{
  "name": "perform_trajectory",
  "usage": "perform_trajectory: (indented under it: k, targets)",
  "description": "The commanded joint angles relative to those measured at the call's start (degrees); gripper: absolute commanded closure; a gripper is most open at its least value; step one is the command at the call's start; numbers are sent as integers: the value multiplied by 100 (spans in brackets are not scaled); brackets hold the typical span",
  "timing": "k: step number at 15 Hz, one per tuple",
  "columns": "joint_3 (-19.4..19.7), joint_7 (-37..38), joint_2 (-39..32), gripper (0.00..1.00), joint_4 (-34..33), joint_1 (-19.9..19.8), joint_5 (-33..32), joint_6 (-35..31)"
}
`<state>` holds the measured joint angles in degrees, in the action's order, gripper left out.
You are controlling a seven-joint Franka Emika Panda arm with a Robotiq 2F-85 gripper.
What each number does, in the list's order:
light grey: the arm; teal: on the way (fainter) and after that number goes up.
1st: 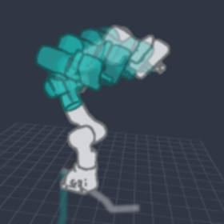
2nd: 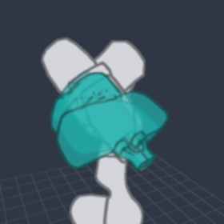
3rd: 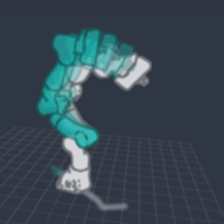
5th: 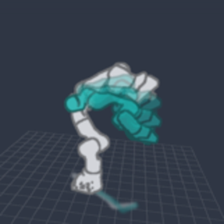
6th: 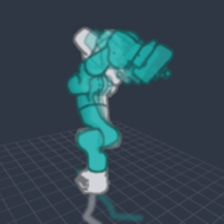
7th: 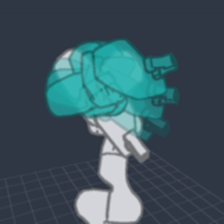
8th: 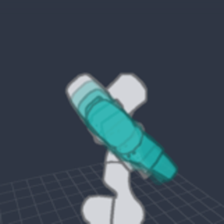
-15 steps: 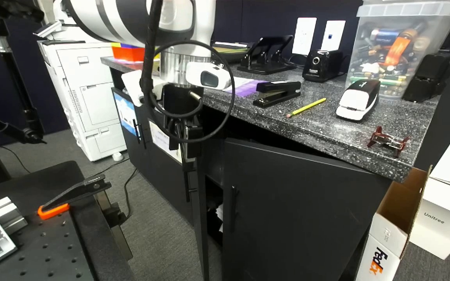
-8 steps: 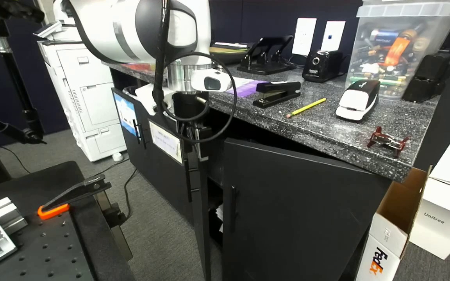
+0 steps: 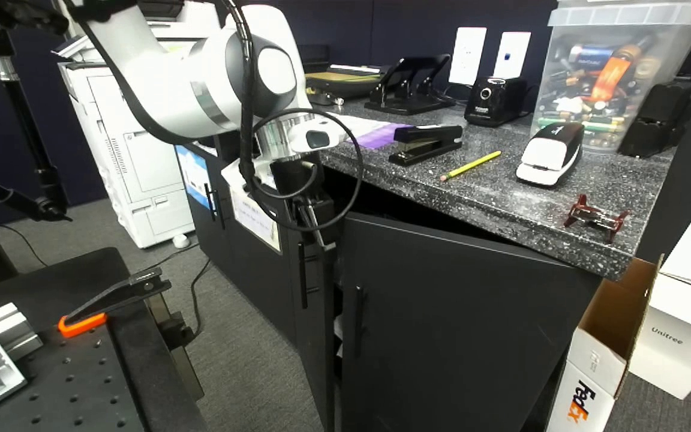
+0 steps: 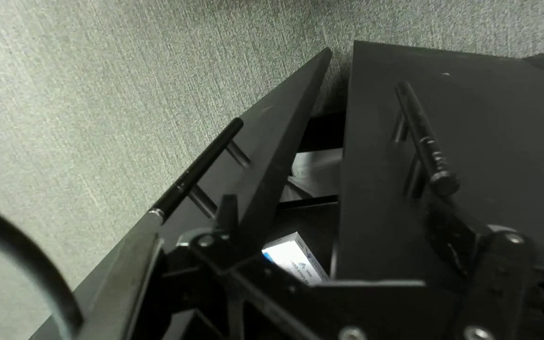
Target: Close the bottom left cabinet door
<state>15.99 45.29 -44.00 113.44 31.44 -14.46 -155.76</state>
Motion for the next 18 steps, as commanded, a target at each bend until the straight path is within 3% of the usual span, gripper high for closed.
perform_trajectory:
  k: [1, 10, 13, 15, 16, 18]
  targets:
    - [588, 871, -487, 0, -370, 644, -325, -374]
    - [1971, 2412, -1048, 0, -230, 2399, -340, -945]
    - [2195, 2570, -1102, 0, 4, 2803, -195, -1115]
    - [1784, 2154, -737, 0, 214, 2534, -17, -1103]
    - [1365, 1754, -358, 0, 383, 2132, 73, -1104]
    - [990, 1302, 145, 0, 764, 1750, 204, -1105]
